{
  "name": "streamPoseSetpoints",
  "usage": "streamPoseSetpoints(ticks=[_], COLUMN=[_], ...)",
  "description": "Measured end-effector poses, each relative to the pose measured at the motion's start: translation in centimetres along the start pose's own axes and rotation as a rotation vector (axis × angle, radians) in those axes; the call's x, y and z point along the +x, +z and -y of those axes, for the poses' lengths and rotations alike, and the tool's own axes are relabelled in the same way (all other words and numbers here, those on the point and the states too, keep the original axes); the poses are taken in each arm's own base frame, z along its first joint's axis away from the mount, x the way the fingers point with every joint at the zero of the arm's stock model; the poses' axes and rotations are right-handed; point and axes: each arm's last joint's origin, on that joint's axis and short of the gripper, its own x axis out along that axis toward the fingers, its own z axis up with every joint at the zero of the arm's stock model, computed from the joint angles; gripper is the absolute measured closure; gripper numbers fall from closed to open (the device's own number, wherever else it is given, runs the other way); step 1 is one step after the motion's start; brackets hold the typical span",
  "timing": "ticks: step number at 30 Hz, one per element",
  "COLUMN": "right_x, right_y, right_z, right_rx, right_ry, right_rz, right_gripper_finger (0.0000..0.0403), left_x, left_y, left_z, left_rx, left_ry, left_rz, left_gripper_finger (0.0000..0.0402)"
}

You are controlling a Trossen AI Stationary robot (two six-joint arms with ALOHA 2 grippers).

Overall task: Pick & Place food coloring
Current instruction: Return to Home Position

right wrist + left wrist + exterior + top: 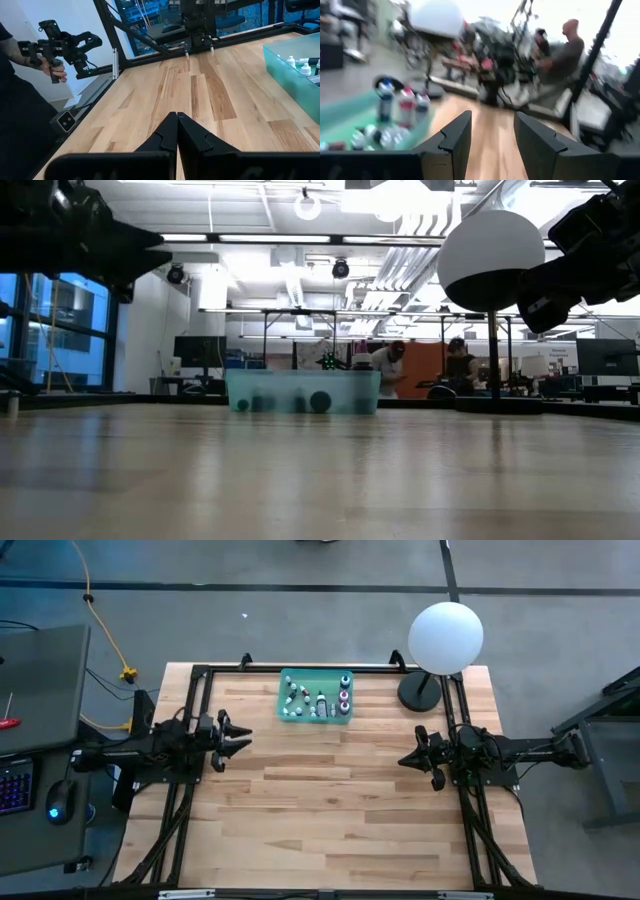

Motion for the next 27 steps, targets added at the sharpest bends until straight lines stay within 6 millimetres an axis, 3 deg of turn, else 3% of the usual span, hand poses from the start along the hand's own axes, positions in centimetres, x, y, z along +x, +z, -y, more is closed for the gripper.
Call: streamPoseSetpoints(ticks=[8, 27], right_x=[0.0, 0.0], right_y=[0.0, 0.0], right_z=[0.0, 0.0], right_rx=[0.0, 0.0], right_ry=[0.0, 0.0], right_rz=[0.0, 0.0], right_gripper_finger=[0.0402, 0.0402], left_x=[0.0, 0.1], left_y=[-1.4, -1.5], left_z=[-0.1, -0.2], left_rx=[-0.032, -0.025], left_ry=[-0.038, -0.029], left_rz=[-0.16, -0.173], left_gripper_finger=[0.0255, 0.0255])
